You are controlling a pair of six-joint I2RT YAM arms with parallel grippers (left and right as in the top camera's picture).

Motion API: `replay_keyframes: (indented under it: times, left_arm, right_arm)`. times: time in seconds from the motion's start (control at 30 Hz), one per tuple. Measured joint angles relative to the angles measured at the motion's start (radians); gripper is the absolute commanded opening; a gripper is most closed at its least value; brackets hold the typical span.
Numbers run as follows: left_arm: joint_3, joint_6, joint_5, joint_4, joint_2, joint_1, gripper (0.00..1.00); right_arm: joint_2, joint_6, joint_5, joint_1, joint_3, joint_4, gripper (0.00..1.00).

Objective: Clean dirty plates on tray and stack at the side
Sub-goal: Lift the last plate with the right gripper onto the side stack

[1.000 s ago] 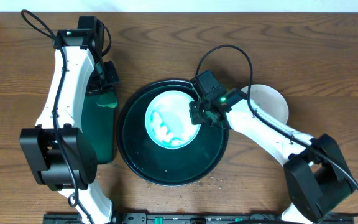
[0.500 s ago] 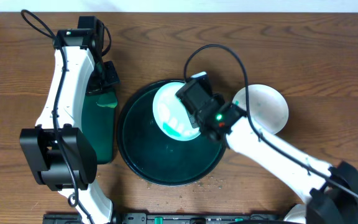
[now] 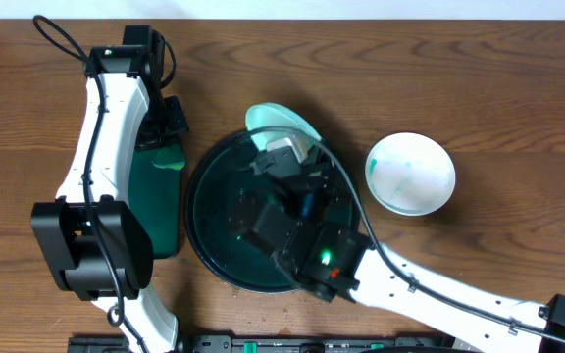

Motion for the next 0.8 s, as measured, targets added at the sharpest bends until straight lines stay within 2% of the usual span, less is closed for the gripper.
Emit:
replay_keyframes:
  times: [0.2, 0.37, 0.47, 0.57, 0.8]
  left_arm:
    - [0.000, 0.000, 0.000, 0.000, 0.000, 0.000, 0.07]
    - [0.000, 0.000, 0.000, 0.000, 0.000, 0.000, 0.07]
    - [0.000, 0.000, 0.000, 0.000, 0.000, 0.000, 0.07]
    - [0.000, 0.000, 0.000, 0.000, 0.000, 0.000, 0.07]
    - [0.000, 0.000, 0.000, 0.000, 0.000, 0.000, 0.07]
  right_arm:
    - [0.000, -0.065, 0.101, 0.026, 0.000, 0.032, 0.01]
    - [0.000, -0.069, 0.028, 0.015, 0.000, -0.013, 0.01]
    - [0.000, -0.026, -0.109, -0.014, 0.000, -0.082, 0.01]
    - [-0.001, 0.054, -0.336, -0.076, 0.001, -0.137, 0.01]
    - [-0.003, 0.180, -0.990, -0.319, 0.001, -0.119, 0.01]
